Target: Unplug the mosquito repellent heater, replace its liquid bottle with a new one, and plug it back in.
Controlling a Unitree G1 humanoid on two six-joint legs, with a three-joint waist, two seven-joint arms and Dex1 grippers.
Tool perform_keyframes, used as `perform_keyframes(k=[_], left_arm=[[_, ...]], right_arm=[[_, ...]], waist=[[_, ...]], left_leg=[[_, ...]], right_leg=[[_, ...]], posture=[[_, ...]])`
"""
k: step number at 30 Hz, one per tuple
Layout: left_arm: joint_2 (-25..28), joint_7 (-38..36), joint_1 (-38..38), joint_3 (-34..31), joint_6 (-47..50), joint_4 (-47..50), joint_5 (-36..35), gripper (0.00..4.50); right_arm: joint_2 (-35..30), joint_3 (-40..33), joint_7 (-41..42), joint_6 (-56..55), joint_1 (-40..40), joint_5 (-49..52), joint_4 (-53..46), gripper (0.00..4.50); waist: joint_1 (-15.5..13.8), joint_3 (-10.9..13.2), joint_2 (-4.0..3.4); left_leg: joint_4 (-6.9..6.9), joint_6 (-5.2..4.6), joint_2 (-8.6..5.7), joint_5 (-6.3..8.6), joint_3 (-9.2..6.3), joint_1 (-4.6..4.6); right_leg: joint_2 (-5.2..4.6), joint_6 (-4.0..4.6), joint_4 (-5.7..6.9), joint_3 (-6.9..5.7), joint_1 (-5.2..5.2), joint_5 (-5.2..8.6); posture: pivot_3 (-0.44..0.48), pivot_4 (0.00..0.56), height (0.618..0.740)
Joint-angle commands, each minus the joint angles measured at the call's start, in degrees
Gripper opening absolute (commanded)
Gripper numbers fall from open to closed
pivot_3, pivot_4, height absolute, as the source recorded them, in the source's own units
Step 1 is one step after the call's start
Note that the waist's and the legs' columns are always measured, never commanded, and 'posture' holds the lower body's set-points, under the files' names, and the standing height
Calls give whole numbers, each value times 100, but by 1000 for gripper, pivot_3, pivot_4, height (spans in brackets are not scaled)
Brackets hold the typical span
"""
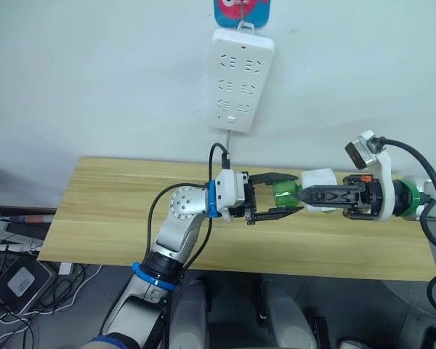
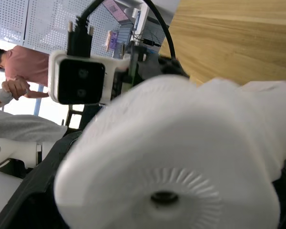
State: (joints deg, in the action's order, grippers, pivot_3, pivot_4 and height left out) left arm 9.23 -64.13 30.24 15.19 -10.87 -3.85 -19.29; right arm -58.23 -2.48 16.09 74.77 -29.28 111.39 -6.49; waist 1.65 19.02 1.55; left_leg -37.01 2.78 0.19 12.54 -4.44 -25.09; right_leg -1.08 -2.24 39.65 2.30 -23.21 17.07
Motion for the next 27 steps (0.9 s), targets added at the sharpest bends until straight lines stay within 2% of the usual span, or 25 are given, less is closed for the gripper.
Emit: perform_keyframes(k=[1, 5, 8, 11, 13, 17, 22, 25, 27], left_arm=[[-48, 94, 76, -66, -28, 267, -108, 2253], [-47, 152, 122, -95, -25, 212, -99, 2253], [-50, 157, 138, -112, -36, 176, -88, 2253], [-68, 155, 157, -124, -65, 125, -70, 2253], [-71, 147, 173, -133, -79, 99, -65, 2253], [-23, 80, 209, -172, -67, 67, -96, 2253], [47, 6, 215, -183, -43, 71, -137, 2253], [90, -35, 175, -171, 63, 192, -193, 2253], [106, -61, 141, -153, 112, 253, -218, 2253]], right_arm=[[-114, -111, 239, -141, 316, 161, -542, 4467], [-526, -243, 657, -270, 906, 161, -1048, 4467], [-1200, -504, 1253, -291, 1489, 161, -1647, 4467], [-1582, -828, 942, -380, 2009, 87, -1986, 4467], [-1554, -1020, 751, -570, 2156, -177, -1635, 4467], [-1462, -1227, 957, -764, 1900, -1221, -618, 3614], [-1444, -758, 2006, -1142, 1038, -3172, 228, 1791], [-1068, -509, 2242, -1172, 250, -3745, 672, 611], [-724, -448, 2249, -1066, -167, -3933, 827, 17]], waist=[[-1, 0, 0], [-6, 0, 0], [-12, -1, -2], [0, -2, 0], [4, -4, 3], [3, -4, 3], [24, -4, 3], [33, -3, 2], [28, -3, 2]], left_leg=[[0, 0, 0, 0, 0, 0], [-1, 0, -1, 0, -1, 0], [-2, 0, -2, 0, -1, 0], [-1, 0, 0, 0, -1, 1], [-3, 0, 5, 0, 0, 2], [-8, 1, -3, -1, 7, 6], [-1, 1, 0, -1, 8, 10], [-1, 2, 6, -1, 13, 12], [0, 2, 6, -1, 14, 13]], right_leg=[[0, 0, 1, 0, 0, 0], [0, 0, 0, 0, 0, 0], [0, 0, 0, 0, 0, 0], [1, 0, 0, 1, 1, 0], [3, 0, 2, 0, 1, 0], [1, -2, 11, 8, 2, 0], [3, -3, 9, 9, -1, 0], [4, -3, 9, 10, -2, 0], [5, -2, 11, 12, -2, 0]], posture=[[22, 297, 740], [22, 297, 740], [22, 297, 740], [15, 294, 740], [16, 295, 740], [9, 298, 740], [9, 300, 740], [9, 300, 740], [12, 301, 740]])
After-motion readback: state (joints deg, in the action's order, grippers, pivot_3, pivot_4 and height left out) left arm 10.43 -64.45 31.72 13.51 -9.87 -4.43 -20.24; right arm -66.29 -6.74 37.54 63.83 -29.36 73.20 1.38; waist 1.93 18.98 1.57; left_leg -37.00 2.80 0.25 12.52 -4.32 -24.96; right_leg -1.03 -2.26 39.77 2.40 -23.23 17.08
